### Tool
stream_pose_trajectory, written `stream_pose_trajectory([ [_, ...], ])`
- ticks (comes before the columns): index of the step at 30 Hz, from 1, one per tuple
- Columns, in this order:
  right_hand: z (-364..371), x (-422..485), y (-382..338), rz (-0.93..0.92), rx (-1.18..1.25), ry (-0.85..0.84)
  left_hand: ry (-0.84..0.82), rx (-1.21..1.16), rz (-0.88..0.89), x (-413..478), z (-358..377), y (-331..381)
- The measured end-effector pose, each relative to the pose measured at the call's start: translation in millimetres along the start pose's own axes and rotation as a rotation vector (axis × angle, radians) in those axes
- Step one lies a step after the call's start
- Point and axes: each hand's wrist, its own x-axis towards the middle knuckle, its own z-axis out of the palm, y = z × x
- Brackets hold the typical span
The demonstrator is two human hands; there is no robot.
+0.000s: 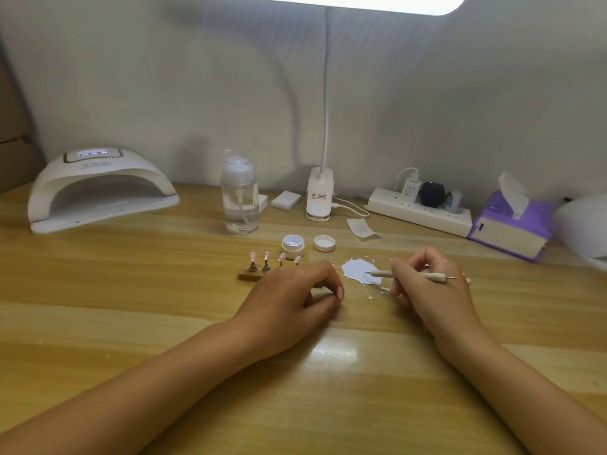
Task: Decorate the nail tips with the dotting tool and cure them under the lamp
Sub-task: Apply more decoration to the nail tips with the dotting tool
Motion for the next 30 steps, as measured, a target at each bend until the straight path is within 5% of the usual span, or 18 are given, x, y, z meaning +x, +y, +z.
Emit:
stream_pose_trajectory([
  [16, 1.3, 0.7, 4.2, -0.062, -0.156, -0.071, -0.006, -0.014, -0.012, 1.5, -1.6, 3.3],
  [30, -0.4, 4.0, 5.8, -0.041, -0.033, 0.008, 0.010, 0.000, -0.002, 1.5, -1.4, 3.1],
])
